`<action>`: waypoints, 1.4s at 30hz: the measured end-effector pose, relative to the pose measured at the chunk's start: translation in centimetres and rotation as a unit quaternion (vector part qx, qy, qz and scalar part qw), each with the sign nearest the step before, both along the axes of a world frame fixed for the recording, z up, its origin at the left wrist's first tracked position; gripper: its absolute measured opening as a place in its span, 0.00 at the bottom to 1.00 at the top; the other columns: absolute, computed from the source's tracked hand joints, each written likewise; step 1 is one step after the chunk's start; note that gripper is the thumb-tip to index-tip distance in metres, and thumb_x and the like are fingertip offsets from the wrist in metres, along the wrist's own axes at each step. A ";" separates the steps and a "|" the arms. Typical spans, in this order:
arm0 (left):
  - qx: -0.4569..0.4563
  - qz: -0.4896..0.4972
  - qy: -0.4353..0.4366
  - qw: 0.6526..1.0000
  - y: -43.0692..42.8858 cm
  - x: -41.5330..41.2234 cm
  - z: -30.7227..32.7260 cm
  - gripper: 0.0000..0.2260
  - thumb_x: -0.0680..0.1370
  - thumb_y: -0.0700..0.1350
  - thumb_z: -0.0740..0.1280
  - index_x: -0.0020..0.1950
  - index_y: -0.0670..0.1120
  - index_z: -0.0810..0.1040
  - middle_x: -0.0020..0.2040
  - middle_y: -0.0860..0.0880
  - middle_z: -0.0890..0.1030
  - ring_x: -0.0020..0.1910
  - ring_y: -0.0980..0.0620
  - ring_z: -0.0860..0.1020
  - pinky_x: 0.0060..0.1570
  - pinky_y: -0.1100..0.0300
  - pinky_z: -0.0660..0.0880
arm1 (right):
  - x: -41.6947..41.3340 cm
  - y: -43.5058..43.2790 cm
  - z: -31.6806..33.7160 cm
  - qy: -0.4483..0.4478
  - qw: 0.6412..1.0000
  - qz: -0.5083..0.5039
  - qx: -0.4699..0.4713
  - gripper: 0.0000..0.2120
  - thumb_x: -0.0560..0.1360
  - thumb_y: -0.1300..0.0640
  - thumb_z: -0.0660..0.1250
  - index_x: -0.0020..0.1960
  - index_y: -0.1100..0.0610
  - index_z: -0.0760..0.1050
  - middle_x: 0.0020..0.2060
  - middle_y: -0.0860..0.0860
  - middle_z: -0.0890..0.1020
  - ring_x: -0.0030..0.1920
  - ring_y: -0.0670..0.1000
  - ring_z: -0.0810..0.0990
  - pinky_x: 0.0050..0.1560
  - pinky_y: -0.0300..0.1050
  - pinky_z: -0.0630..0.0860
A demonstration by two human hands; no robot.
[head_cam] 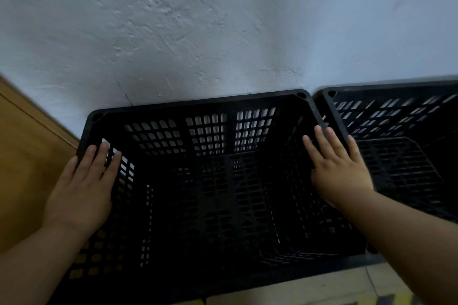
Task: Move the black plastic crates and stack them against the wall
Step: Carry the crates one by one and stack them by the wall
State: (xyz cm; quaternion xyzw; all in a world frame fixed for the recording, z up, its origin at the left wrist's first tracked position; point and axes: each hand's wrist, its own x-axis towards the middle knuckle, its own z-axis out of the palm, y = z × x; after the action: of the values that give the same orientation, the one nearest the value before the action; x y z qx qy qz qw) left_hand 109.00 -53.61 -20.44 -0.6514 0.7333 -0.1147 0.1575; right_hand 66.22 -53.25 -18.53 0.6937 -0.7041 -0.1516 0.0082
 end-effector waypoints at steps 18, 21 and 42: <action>-0.089 -0.176 0.218 0.956 -4.9 -38.4 6.1 0.40 0.61 0.48 0.73 0.71 0.41 0.64 0.71 0.39 0.67 0.71 0.44 0.59 0.70 0.53 0.42 | -27.9 -0.4 7.3 -0.011 0.983 -0.171 -0.062 0.34 0.78 0.52 0.51 0.75 0.49 0.34 0.70 0.46 0.29 0.75 0.50 0.32 0.72 0.53 0.33; -0.053 -0.159 0.219 0.961 -4.8 -44.3 3.6 0.44 0.58 0.48 0.77 0.70 0.41 0.65 0.70 0.39 0.69 0.70 0.44 0.63 0.70 0.52 0.44 | -35.2 -0.7 5.8 0.009 0.982 -0.184 -0.043 0.34 0.78 0.53 0.51 0.75 0.50 0.33 0.72 0.47 0.30 0.75 0.51 0.33 0.72 0.54 0.34; 0.003 -0.072 0.104 0.992 -6.2 -49.0 -0.5 0.33 0.61 0.37 0.75 0.66 0.39 0.73 0.68 0.36 0.69 0.68 0.39 0.67 0.71 0.54 0.41 | -52.3 -4.5 -2.6 -0.025 0.995 0.022 -0.099 0.28 0.65 0.60 0.55 0.63 0.71 0.71 0.66 0.65 0.71 0.76 0.49 0.37 0.70 0.53 0.50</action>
State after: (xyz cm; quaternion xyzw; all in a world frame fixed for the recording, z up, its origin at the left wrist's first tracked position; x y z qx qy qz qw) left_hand 59.97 -59.83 -20.92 -0.6044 0.7913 -0.0555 0.0738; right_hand 13.89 -57.78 -21.08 0.7083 -0.7003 -0.0637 0.0623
